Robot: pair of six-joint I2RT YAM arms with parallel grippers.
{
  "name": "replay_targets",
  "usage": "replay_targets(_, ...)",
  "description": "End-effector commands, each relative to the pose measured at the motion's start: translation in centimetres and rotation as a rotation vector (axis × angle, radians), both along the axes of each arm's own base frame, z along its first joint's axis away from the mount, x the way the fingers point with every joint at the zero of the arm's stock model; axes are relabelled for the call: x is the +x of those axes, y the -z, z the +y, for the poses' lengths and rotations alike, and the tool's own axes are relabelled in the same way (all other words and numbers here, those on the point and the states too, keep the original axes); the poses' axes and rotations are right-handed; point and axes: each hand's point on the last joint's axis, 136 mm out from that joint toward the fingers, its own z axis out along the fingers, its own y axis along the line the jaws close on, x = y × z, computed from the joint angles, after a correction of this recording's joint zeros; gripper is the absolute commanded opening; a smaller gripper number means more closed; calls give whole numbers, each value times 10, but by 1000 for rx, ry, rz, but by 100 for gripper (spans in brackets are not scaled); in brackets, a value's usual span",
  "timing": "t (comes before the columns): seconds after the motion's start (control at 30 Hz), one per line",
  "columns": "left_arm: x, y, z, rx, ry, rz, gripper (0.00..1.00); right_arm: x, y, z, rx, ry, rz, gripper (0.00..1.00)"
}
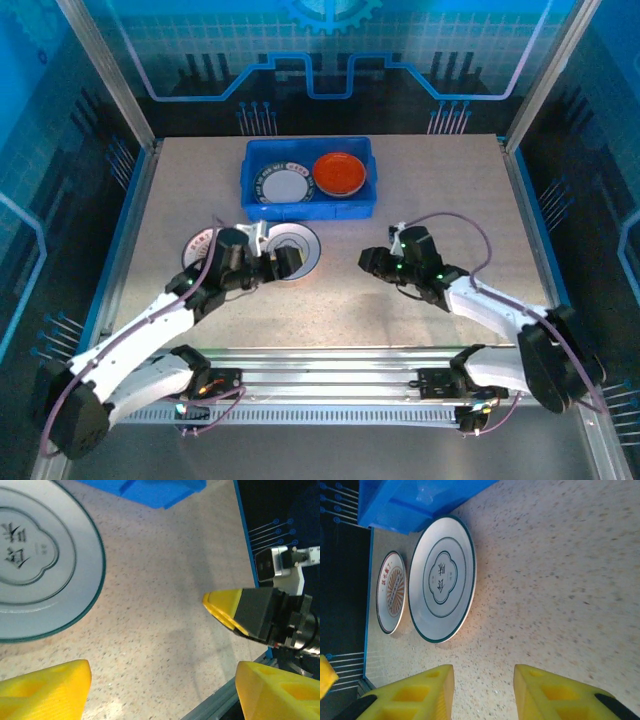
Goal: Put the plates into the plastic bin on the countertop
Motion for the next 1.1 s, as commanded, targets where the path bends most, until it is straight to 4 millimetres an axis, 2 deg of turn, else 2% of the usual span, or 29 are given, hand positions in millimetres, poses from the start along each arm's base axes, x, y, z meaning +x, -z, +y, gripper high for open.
replay_targets(0.0,-3,11,7,-25,-47,2,78,16,-13,22,34,-11,-73,37)
replay_targets(0.23,-6,41,10,-22,-76,60,78,20,9,47,37,-59,-53,37)
replay_targets(0.4,-7,59,12,-33,-103,95,78,20,26,54,33,-64,-30,37)
replay_targets(0.7,-16,68,19,-25,-119,117,78,27,47,70,75,-79,-6,37)
replay_targets(1.07,-29,77,33,-11,-154,134,79,45,69,96,134,-76,48,34)
